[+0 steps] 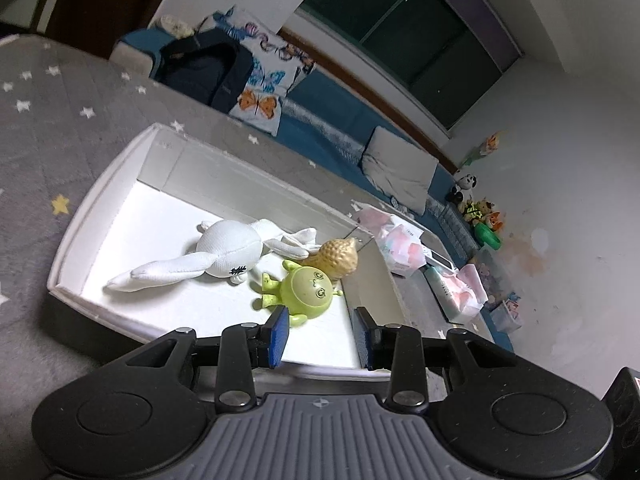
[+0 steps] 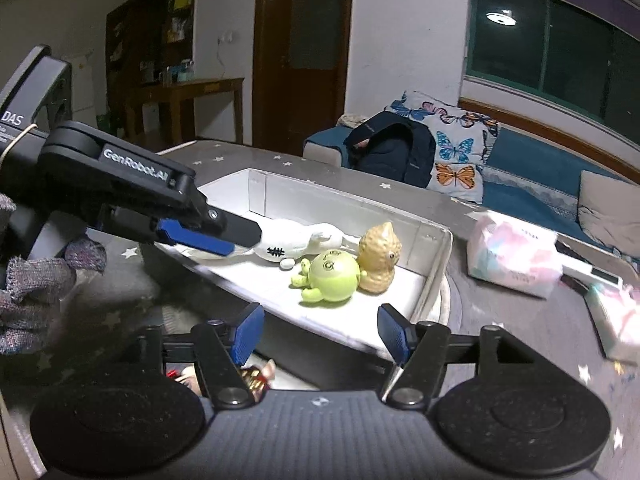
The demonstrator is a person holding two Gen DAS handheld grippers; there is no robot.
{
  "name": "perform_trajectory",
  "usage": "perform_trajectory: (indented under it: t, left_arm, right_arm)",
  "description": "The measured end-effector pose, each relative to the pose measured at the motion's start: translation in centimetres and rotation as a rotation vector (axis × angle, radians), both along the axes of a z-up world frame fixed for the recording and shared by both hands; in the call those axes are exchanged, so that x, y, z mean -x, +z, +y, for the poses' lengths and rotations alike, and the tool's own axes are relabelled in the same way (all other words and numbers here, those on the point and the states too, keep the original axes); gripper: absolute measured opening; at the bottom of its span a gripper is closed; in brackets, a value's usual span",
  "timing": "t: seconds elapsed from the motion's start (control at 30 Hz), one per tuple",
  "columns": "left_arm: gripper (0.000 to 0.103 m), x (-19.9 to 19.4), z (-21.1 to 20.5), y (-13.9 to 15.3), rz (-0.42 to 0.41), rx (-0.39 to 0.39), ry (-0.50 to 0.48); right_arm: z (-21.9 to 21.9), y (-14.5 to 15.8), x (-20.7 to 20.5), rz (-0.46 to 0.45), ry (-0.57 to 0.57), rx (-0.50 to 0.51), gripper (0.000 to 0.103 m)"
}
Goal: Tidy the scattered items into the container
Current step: 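Move the right gripper down to the red horned ball toy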
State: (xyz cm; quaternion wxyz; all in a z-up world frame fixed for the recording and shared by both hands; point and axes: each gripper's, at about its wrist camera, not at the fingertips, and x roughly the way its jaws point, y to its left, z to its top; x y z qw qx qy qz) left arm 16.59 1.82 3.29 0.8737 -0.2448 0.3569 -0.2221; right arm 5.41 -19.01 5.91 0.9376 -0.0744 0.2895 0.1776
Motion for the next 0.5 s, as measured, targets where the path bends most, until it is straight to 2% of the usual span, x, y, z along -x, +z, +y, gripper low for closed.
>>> perform_trajectory:
  t: [0.5]
  left_arm:
    - [0.037,11.0,-1.7,1.3,-0.123,-0.103,-0.031]
  right_arm:
    - [-1.9,-1.4,9.4,-0.022,-0.108,-0.139,0.065]
